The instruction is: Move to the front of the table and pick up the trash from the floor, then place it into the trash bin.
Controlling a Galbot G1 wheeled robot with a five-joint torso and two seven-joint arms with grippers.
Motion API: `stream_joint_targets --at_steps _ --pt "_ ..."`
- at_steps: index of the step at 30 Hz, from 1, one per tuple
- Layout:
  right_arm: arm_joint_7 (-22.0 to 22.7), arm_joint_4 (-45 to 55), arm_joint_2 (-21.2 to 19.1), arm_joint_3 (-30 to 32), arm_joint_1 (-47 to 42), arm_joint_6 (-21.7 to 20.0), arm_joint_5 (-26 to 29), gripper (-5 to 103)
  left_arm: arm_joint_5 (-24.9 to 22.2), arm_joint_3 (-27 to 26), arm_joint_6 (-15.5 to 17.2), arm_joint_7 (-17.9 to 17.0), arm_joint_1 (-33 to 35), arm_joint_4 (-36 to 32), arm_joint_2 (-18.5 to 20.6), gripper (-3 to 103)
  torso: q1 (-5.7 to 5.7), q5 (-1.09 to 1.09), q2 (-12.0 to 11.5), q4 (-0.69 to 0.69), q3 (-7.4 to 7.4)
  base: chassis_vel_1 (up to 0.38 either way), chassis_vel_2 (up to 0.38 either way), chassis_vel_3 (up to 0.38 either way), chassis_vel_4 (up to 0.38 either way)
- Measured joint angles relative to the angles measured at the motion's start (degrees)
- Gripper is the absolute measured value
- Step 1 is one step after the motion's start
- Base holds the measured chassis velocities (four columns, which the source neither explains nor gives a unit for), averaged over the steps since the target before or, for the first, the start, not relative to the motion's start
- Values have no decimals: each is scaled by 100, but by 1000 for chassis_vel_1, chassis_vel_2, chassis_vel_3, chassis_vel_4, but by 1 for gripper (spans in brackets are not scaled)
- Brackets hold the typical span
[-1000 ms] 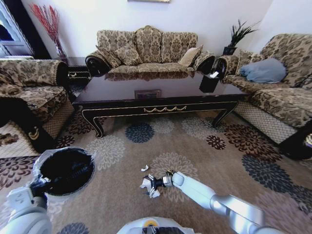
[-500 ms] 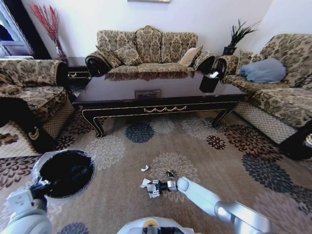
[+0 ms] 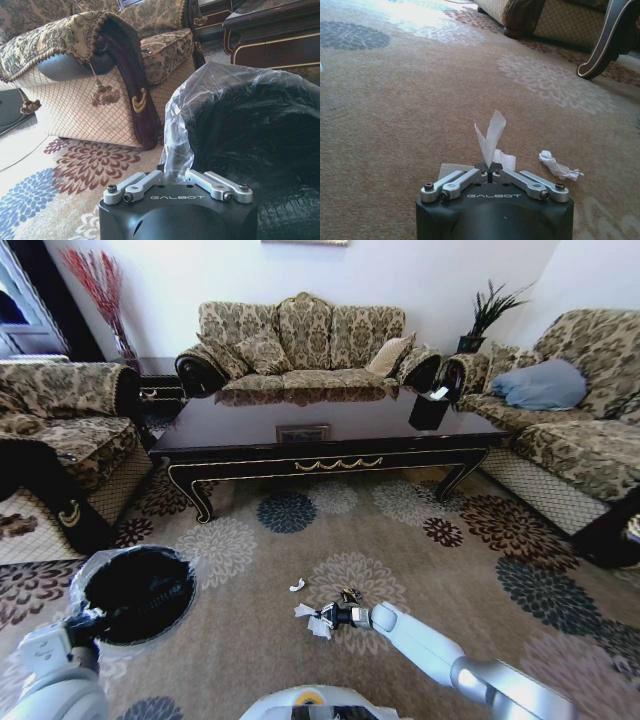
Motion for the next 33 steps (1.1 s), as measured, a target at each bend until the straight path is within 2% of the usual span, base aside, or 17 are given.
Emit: stream_joint_targets --at_steps 7,10,11,16,17,20,23,27,30,32,33 --pt "-37 436 -164 270 -65 175 247 0 -27 74 -3 -1 1 0 -29 2 0 0 0 -1 0 0 0 0 0" --pt "52 1082 -311 480 64 156 702 0 -68 141 -2 -4 15 0 -34 2 0 0 0 0 0 0 0 0 0" --pt "52 1082 -311 480 64 156 702 0 -68 141 -2 -4 15 0 -34 2 0 0 0 0 0 0 0 0 0" --pt "608 2394 -555 463 431 -49 1529 0 -80 188 26 -6 25 1 -17 2 0 -1 0 1 0 0 0 0 0" --pt "608 2394 -555 463 431 -49 1529 0 -80 188 26 -6 25 1 -17 2 0 -1 0 1 0 0 0 0 0" --pt "1070 3063 -599 327 591 -138 2013 0 -116 217 37 -3 25 1 -23 2 0 -1 0 1 0 0 0 0 0" --pt "1356 3410 -578 194 661 -146 2239 0 -166 219 48 -4 23 1 -19 2 0 -1 0 0 0 0 0 0 0" --pt "1488 3887 -465 -112 743 9 2571 0 -307 217 63 12 -7 9 51 2 0 0 0 0 0 0 0 0 0" --pt "1691 4274 -266 -563 907 56 2677 0 -394 196 64 79 -41 77 128 2 0 -3 0 -3 0 0 0 0 0" --pt "1839 4354 24 -939 1102 78 2656 0 -497 198 82 111 -77 136 187 2 0 0 0 3 0 0 0 0 0" --pt "1839 4354 24 -939 1102 78 2656 0 -497 198 82 111 -77 136 187 2 0 0 0 3 0 0 0 0 0"
